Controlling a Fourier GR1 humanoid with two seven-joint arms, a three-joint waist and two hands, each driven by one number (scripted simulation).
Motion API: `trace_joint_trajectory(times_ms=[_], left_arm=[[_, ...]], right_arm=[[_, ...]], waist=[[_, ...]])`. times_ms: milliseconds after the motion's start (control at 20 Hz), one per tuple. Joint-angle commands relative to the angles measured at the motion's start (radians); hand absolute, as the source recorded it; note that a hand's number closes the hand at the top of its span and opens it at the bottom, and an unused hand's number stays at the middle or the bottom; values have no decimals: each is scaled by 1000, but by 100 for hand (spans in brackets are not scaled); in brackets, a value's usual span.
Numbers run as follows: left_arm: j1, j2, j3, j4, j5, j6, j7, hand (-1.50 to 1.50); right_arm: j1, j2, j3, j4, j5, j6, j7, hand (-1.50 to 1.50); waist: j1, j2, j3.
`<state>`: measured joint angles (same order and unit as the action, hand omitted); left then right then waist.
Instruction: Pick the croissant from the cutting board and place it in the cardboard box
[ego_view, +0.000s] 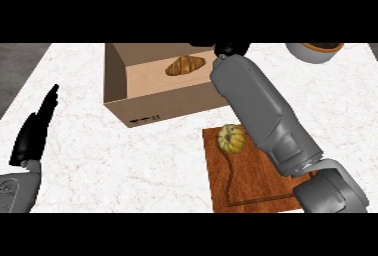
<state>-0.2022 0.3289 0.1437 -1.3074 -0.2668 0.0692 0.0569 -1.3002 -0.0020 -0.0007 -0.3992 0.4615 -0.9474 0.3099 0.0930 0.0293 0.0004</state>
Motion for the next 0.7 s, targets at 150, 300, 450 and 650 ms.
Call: trace_joint_trajectory(times_ms=[150,300,450,650], left_arm=[[38,11,48,24,4,24,-7,0],[72,1,39,-6,-18,37,11,0],[142,-8,51,-56,-7,44,-5,0],[142,13,65,-47,-6,29,-1,0]], right_arm=[[139,2,-25,-133,-112,-35,-150,-150],[165,0,-24,-165,-78,-13,-82,-150],[282,-63,13,-330,-67,48,-46,-150],[479,-85,109,-558,-15,108,28,-150]], waist=[[-76,-26,0],[-93,-31,-1],[-112,-41,-1],[-129,-46,-1]])
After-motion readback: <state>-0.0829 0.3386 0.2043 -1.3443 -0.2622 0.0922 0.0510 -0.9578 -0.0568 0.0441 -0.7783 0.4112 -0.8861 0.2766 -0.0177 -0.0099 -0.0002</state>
